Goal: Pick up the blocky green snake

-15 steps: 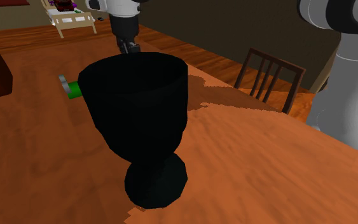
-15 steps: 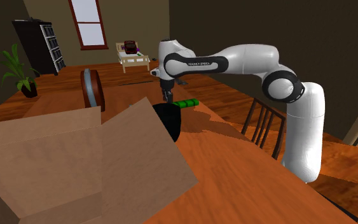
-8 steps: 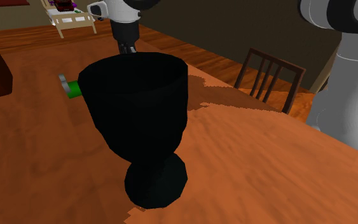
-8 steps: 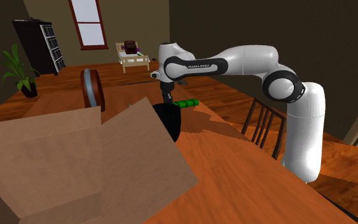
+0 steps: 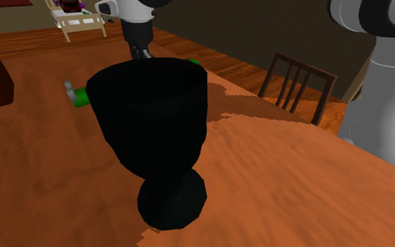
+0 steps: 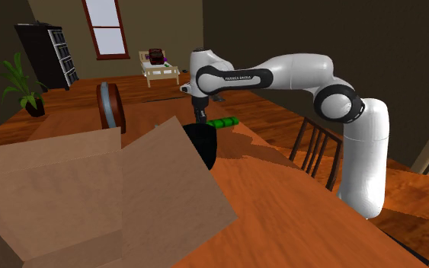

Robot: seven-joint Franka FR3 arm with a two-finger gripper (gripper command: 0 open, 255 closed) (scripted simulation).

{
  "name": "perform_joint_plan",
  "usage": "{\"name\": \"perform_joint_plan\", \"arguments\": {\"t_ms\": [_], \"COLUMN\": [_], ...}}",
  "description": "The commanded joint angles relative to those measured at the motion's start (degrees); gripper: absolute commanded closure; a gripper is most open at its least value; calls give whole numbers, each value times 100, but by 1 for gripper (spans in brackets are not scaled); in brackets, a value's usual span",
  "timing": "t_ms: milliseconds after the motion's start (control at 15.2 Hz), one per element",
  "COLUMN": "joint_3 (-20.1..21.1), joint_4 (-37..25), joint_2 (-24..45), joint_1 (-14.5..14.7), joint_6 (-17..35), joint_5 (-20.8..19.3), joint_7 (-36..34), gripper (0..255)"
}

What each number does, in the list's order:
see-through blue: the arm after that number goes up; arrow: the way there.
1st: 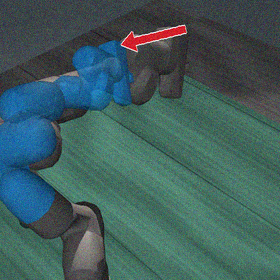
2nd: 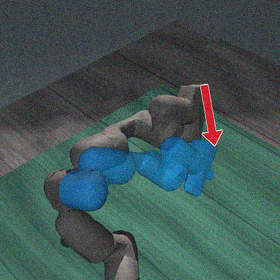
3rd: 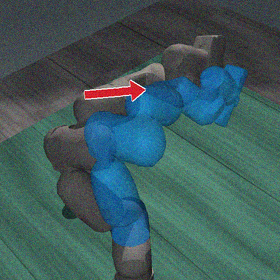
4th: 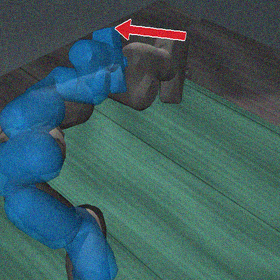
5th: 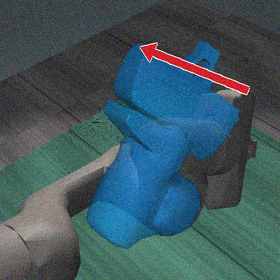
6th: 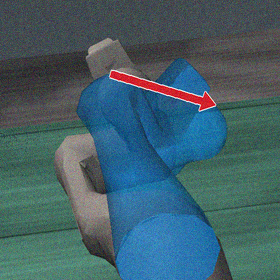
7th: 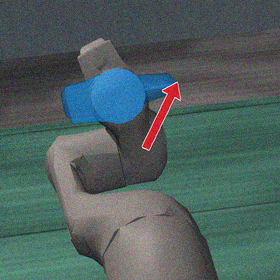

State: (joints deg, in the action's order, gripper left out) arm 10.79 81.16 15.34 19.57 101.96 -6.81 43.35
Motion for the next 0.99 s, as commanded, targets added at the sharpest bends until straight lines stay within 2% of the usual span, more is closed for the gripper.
{"name": "perform_joint_plan", "arguments": {"t_ms": [0, 792, 924], "joint_3": [3, 13, 13], "joint_4": [-138, -1576, -1598], "joint_2": [4, 346, 352], "joint_1": [7, 103, 105], "joint_6": [-134, -1234, -1249], "joint_5": [1, -60, -62], "joint_7": [4, 54, 55], "gripper": [255, 255, 255]}}
